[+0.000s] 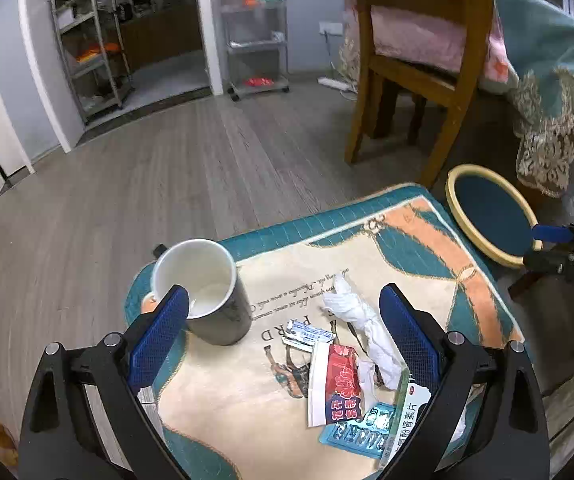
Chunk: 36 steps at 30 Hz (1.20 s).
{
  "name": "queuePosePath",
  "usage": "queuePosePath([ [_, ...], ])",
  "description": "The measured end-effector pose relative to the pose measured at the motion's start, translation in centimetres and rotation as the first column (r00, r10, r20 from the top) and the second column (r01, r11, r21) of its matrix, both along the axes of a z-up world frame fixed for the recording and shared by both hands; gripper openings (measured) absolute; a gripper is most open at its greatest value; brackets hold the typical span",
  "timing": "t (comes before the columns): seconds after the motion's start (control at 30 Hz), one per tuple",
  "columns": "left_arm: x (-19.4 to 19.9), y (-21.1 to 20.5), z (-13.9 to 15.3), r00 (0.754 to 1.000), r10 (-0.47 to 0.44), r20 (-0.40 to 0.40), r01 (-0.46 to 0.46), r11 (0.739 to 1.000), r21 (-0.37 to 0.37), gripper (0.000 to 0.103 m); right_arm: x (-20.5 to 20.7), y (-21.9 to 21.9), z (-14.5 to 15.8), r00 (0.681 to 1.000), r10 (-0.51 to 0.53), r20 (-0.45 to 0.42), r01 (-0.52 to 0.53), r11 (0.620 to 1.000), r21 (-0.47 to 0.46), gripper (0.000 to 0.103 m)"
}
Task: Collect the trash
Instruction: 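Move both tools back over the cushion toward the white tissue, then grasp the white tissue with the right tool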
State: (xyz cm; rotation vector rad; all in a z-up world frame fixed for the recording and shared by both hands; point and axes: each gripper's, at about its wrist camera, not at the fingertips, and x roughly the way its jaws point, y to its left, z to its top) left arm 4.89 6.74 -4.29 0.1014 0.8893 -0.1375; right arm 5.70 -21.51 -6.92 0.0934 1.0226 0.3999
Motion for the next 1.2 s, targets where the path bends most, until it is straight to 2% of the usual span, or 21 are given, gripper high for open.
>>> queuePosePath([
  [0.1, 1.4, -1.0, -1.3, 0.998, -0.009, -0.059, 0.007, 0.999, -0.046, 0.094, 0.1, 0.6, -1.9, 0.998, 0.006, -0.058, -0.007, 1.0, -0.004, 0.095],
  [0.23, 2.5, -2.2, -2.3, 0.997, -0.014, -0.081, 0.009, 0.998, -0.06, 0.094, 0.8, 2.6, -4.7, 0.991, 0.036, -0.126, -0.037, 0.999, -0.003, 0.095],
  [0.43, 4.4, -3.0, -4.5, 0.991, 0.012, -0.131, -0.018, 0.999, -0.046, 0.094, 1.5, 7.8, -8.4, 0.971, 0.183, -0.154, -0.192, 0.98, -0.045, 0.095],
  [0.57, 5.3, -2.1, -5.5, 0.985, 0.04, -0.165, -0.049, 0.997, -0.053, 0.094, 1.9, 10.5, -10.7, 0.957, 0.229, -0.177, -0.239, 0.97, -0.035, 0.091],
  [0.6, 5.7, -1.9, -5.8, 0.983, 0.053, -0.176, -0.064, 0.996, -0.058, 0.094, 2.2, 11.1, -11.2, 0.955, 0.235, -0.178, -0.244, 0.969, -0.03, 0.084],
  [0.63, 5.9, -1.7, -6.0, 0.981, 0.062, -0.183, -0.075, 0.995, -0.062, 0.094, 2.4, 11.5, -11.5, 0.953, 0.24, -0.182, -0.249, 0.968, -0.025, 0.072],
  [0.73, 6.1, -1.4, -6.4, 0.979, 0.067, -0.193, -0.079, 0.995, -0.058, 0.094, 3.0, 12.5, -12.8, 0.935, 0.28, -0.218, -0.283, 0.959, 0.018, 0.051],
  [0.77, 6.0, -1.4, -6.5, 0.979, 0.065, -0.193, -0.078, 0.995, -0.057, 0.094, 3.2, 12.8, -13.1, 0.926, 0.302, -0.225, -0.301, 0.953, 0.039, 0.048],
  [0.83, 6.0, -1.1, -6.5, 0.978, 0.062, -0.197, -0.075, 0.995, -0.062, 0.094, 3.3, 12.9, -13.3, 0.918, 0.323, -0.231, -0.319, 0.946, 0.059, 0.018],
  [0.93, 6.1, -0.5, -6.9, 0.972, 0.085, -0.218, -0.103, 0.992, -0.076, 0.094, 3.9, 12.2, -13.2, 0.926, 0.286, -0.246, -0.279, 0.958, 0.063, 0.008],
  [1.03, 6.1, -0.2, -7.3, 0.964, 0.099, -0.246, -0.128, 0.986, -0.104, 0.094, 4.8, 10.4, -11.5, 0.951, 0.217, -0.219, -0.208, 0.976, 0.066, 0.006],
  [1.2, 6.1, -1.0, -8.4, 0.956, 0.091, -0.279, -0.118, 0.99, -0.079, 0.094, 6.0, 7.4, -8.2, 0.981, 0.14, -0.132, -0.135, 0.99, 0.049, 0.006],
])
